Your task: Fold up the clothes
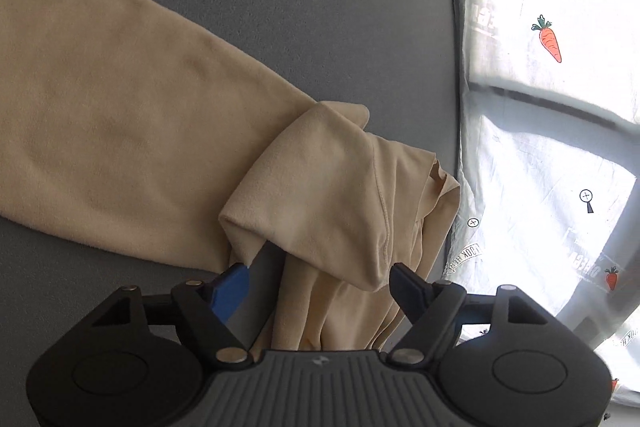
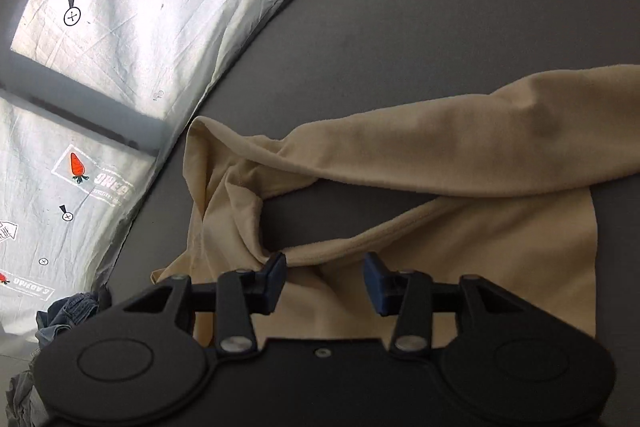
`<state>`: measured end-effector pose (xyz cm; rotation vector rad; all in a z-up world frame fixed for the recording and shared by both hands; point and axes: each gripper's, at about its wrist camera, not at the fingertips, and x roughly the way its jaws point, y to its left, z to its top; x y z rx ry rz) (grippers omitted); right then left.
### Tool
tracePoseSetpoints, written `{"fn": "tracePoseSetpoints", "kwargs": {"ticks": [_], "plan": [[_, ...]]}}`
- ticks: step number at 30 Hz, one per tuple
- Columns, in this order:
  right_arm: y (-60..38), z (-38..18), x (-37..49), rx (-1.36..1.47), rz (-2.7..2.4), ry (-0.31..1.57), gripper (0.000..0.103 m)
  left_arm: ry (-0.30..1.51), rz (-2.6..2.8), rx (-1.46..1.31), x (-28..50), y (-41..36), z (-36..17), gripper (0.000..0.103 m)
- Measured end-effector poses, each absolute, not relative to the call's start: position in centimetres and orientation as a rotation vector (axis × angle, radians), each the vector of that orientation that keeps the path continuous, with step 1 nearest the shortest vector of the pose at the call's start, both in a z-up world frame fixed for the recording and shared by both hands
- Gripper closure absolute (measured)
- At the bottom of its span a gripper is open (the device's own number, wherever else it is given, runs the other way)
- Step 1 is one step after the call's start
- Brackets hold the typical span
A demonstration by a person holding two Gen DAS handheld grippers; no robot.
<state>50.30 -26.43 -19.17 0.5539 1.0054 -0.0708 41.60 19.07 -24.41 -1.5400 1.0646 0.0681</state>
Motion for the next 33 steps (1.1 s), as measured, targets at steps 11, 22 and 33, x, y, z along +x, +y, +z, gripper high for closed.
{"fn": "tracePoseSetpoints", "kwargs": {"ticks": [11,22,33], "plan": [[-22.3,-19.1,48.2,0.093,-0.030,1.013,0.058,0.989,0.187,-1.655,41.1,21.1,-25.8,0.101],[-20.9,-18.6,48.4,-0.037,-0.028,0.968,0.058,0.638,0.306,-1.604,43.9,29.9,-21.2,0.102],[-20.4,-18.9,49.1,-0.071,-0.042,0.977,0.053,0.763,0.292,-0.857,44.7,27.6,-15.1,0.055]]}}
